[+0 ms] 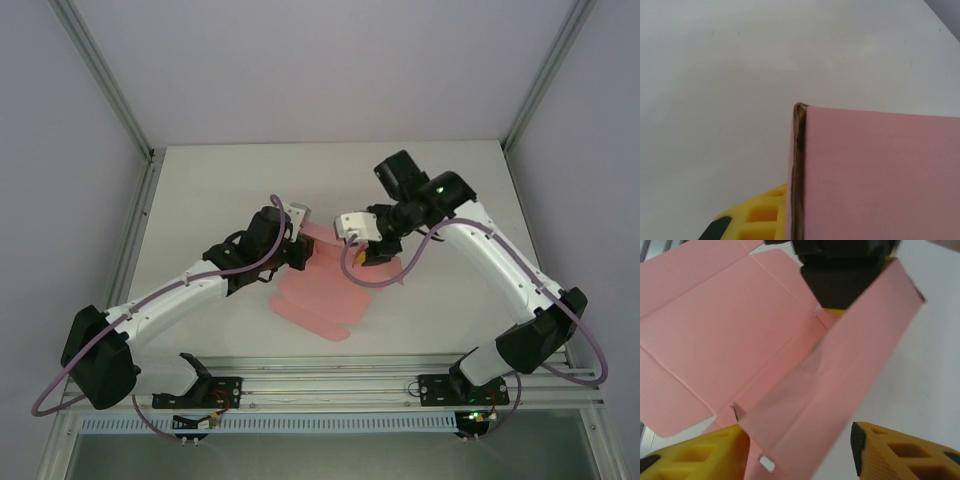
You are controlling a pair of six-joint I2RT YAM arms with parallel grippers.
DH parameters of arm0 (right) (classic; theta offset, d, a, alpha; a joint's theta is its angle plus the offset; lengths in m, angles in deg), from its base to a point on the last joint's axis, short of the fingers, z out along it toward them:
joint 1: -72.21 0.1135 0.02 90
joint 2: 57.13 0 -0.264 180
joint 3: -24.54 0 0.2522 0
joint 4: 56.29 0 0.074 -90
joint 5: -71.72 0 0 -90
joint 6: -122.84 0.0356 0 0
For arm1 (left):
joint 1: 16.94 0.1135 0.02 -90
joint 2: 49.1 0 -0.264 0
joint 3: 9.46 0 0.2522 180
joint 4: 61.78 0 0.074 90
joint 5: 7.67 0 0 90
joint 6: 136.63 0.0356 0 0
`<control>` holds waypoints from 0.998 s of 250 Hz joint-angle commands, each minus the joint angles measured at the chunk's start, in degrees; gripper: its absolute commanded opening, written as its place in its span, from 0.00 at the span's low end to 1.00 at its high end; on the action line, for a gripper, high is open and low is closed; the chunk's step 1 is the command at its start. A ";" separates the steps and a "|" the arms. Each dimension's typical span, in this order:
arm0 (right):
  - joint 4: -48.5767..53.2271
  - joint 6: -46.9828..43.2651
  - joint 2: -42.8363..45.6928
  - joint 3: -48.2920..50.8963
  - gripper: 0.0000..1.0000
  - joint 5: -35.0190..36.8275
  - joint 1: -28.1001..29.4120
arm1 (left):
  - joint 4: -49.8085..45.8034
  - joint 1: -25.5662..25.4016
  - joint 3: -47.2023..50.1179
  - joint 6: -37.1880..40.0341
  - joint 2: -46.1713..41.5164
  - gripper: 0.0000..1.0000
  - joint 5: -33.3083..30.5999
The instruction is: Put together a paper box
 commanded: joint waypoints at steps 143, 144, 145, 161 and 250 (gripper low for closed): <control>-38.49 10.27 13.09 21.49 0.45 4.03 2.36 | 5.31 -0.14 2.87 -7.44 -2.33 0.00 0.57; -38.34 10.16 13.17 21.48 0.45 4.01 2.36 | 5.37 -0.14 2.91 -7.57 -2.39 0.00 0.38; -38.18 10.05 13.25 21.48 0.45 4.00 2.36 | 5.40 -0.14 2.97 -7.68 -2.38 0.00 0.20; -37.26 10.06 14.75 21.56 0.49 4.08 2.39 | 6.19 -0.05 3.55 -8.42 -2.61 0.00 -3.06; -56.61 54.03 30.14 27.32 1.00 29.14 1.37 | 22.99 7.71 9.92 -17.73 -2.51 0.00 -11.60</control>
